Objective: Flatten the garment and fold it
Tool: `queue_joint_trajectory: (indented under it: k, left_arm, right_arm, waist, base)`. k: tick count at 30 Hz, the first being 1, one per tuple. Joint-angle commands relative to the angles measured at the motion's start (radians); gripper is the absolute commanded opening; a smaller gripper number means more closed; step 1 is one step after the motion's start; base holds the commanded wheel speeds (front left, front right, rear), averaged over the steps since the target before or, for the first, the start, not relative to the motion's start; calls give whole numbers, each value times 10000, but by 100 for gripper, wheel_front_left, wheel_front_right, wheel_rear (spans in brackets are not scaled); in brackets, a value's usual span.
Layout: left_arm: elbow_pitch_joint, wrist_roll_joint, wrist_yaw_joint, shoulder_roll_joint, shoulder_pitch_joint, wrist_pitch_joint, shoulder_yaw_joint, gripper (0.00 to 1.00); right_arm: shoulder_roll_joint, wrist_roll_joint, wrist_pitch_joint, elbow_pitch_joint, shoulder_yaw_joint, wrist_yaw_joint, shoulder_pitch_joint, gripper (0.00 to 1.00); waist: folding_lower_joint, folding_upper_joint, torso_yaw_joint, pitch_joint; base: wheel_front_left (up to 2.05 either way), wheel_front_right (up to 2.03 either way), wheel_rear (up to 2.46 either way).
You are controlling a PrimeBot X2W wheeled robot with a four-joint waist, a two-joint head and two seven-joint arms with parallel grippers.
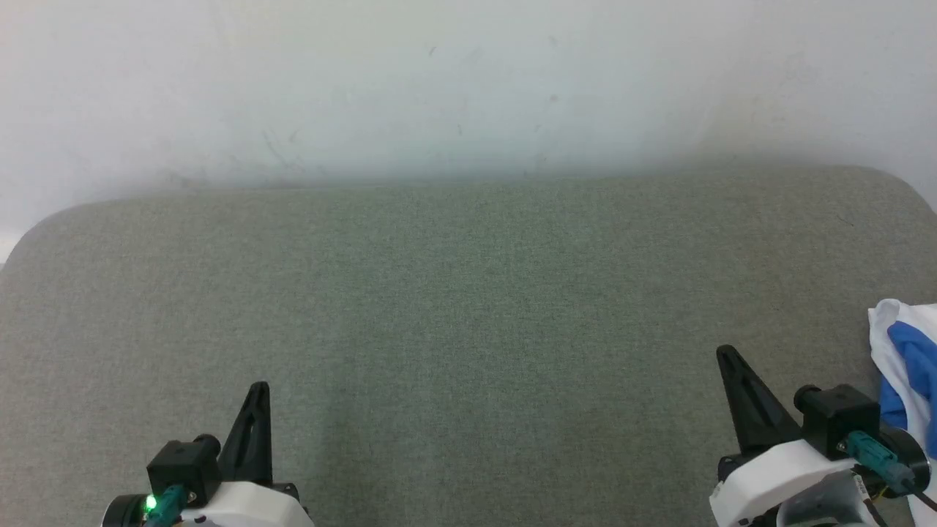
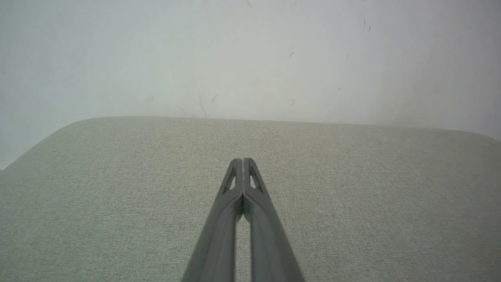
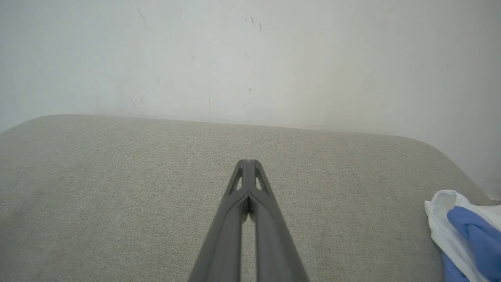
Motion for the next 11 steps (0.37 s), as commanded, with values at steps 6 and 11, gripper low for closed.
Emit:
queue_joint_trajectory:
  k: [6, 11]
  left_arm:
    - [-121, 296, -64, -124, -256, 166, 82, 0]
    - [-167, 415, -78, -181, -298, 268, 103, 0]
  right_arm:
    - [16, -159, 1, 68, -33, -5, -225, 0]
    - [18, -205, 1, 93, -44, -5, -267, 0]
  waist:
    - [0, 0, -20, -3]
    - [0, 0, -36, -6]
  base:
    - [0, 0, 0]
    - [0, 0, 0]
